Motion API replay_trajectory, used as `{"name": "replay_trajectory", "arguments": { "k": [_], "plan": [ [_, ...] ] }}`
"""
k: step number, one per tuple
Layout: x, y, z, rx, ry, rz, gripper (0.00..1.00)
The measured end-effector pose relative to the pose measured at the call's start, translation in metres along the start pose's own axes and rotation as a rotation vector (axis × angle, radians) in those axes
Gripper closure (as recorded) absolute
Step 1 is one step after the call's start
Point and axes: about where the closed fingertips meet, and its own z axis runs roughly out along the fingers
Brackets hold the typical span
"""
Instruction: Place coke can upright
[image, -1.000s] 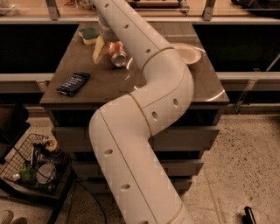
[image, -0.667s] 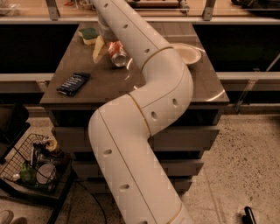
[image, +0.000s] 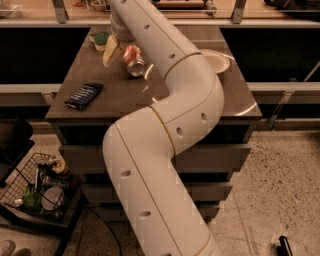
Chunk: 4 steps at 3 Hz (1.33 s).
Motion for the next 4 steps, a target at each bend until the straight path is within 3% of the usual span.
{"name": "replay_trajectory", "arguments": {
  "k": [2, 4],
  "plan": [
    [0.000, 0.000, 0.006, -0.024, -0.006, 0.007, 0.00],
    [0.004, 0.007, 0.022, -0.026, 0.031, 0.017, 0.00]
  ]
}}
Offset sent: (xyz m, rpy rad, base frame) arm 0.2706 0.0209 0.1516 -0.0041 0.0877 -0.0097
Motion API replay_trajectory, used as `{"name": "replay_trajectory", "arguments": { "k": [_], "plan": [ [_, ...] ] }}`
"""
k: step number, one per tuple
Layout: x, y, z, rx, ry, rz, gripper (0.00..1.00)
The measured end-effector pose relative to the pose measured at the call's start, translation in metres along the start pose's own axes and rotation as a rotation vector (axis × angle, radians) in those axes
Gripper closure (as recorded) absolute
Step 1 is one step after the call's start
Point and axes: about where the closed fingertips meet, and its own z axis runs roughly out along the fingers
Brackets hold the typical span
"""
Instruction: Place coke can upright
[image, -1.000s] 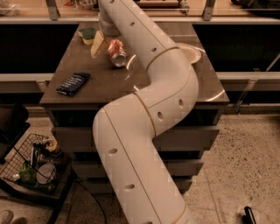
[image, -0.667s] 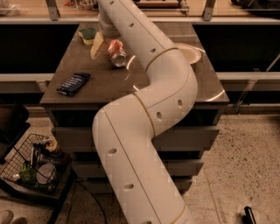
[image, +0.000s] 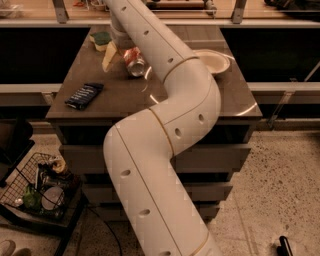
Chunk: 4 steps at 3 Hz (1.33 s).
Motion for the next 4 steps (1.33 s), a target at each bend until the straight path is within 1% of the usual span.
{"name": "replay_trajectory", "arguments": {
  "k": [1, 2, 4],
  "plan": [
    [0.002, -0.003, 0.005, 0.012, 0.011, 0.009, 0.13],
    [-0.005, -0.002, 0.011, 0.010, -0.010, 0.007, 0.44],
    [-0.008, -0.001, 0.013, 0.010, -0.017, 0.007, 0.90]
  ]
}}
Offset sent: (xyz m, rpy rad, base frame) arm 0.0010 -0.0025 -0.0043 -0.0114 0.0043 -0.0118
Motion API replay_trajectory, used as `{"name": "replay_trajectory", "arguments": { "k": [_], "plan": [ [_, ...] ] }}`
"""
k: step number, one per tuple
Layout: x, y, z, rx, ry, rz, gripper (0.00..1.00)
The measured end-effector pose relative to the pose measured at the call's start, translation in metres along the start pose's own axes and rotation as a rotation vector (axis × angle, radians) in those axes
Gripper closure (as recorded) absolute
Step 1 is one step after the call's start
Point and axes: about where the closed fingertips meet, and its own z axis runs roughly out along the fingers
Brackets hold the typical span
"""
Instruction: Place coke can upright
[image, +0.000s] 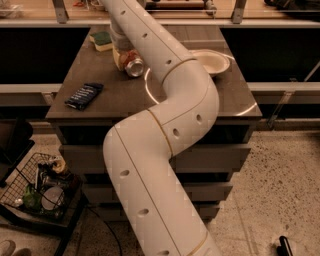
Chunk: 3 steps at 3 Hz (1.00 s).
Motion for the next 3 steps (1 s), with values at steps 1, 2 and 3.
{"name": "replay_trajectory", "arguments": {
  "k": [1, 2, 3],
  "plan": [
    [-0.002, 0.001, 0.003, -0.001, -0.006, -0.001, 1.00],
    [-0.002, 0.001, 0.001, -0.001, -0.006, -0.001, 1.00],
    [-0.014, -0.009, -0.018, 0.023, -0.072, 0.009, 1.00]
  ]
}}
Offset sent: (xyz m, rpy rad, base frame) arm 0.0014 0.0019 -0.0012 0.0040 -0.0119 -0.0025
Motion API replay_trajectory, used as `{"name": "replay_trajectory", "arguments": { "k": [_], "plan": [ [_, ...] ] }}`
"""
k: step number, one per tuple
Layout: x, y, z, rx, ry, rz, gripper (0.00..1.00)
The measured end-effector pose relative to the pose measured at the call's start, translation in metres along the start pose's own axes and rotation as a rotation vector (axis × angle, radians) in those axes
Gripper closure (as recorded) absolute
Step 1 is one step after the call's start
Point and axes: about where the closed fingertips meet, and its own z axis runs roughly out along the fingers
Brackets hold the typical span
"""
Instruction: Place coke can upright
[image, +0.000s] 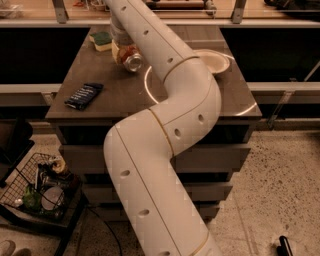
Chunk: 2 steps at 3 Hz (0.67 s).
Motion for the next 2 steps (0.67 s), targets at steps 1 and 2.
{"name": "replay_trajectory", "arguments": {
  "k": [1, 2],
  "plan": [
    [-0.012, -0.018, -0.031, 0.044, -0.070, 0.012, 1.00],
    [-0.019, -0.042, -0.064, 0.050, -0.156, 0.037, 1.00]
  ]
}}
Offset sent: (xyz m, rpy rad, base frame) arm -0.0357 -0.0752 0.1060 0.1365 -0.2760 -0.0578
